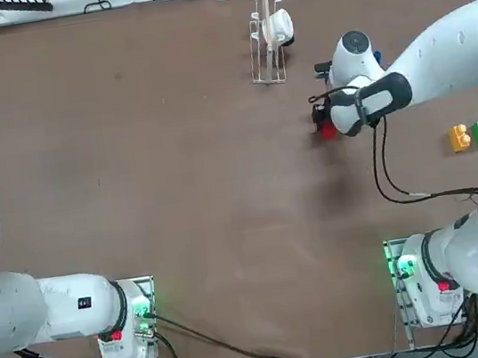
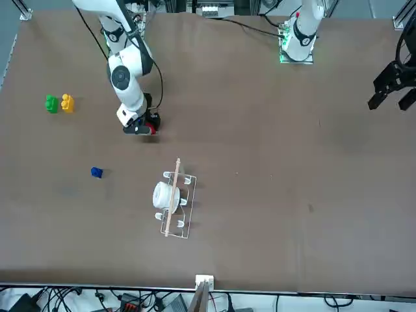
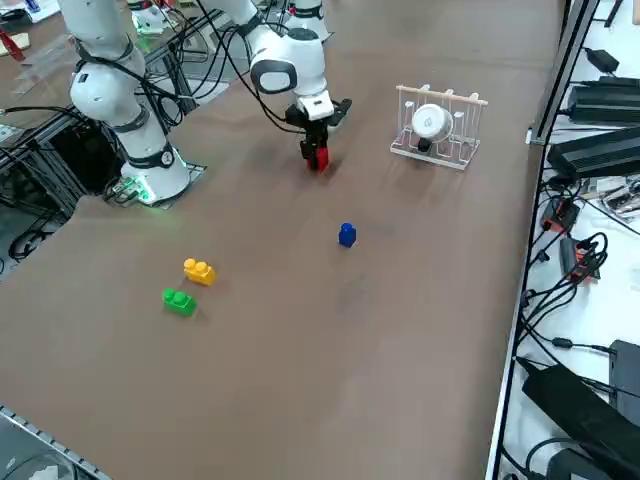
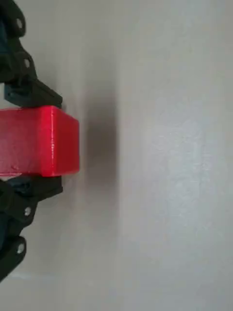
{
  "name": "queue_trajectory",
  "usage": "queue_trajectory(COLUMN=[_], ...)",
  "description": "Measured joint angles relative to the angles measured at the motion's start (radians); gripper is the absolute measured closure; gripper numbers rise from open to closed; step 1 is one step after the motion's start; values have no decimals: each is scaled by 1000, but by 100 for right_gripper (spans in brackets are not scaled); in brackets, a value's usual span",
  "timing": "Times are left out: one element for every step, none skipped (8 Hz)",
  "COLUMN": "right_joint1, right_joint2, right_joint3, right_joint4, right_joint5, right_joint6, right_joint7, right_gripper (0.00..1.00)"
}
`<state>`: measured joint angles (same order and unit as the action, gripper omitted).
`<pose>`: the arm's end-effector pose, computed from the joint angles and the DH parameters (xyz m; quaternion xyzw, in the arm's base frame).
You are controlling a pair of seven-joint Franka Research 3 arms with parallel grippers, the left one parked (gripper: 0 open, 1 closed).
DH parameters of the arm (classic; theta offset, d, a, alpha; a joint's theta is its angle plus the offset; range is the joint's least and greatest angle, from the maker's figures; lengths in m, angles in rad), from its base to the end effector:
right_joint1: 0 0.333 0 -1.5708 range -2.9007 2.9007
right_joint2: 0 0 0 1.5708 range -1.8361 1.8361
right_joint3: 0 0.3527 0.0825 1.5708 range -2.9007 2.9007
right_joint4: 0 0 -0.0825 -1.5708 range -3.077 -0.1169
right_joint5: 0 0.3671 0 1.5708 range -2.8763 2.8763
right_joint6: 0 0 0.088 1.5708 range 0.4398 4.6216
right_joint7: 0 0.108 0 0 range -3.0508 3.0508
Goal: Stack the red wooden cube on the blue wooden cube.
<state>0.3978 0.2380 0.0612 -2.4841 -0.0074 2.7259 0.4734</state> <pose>0.4270 0.2118 0.2472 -1.0000 0.0047 0.0007 0.0061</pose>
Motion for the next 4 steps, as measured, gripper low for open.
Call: queue_trajectory(right_joint1=[0, 0, -1, -9], right_joint2=[1, -1, -16, -54], right_joint3=[0, -1, -11, -33], right_joint4=[1, 5, 21, 57], right_joint5=[0, 0, -1, -1], right_joint6=[1, 0, -27, -105], right_joint7=[-9, -31, -70, -131], right_gripper=[30, 30, 30, 30])
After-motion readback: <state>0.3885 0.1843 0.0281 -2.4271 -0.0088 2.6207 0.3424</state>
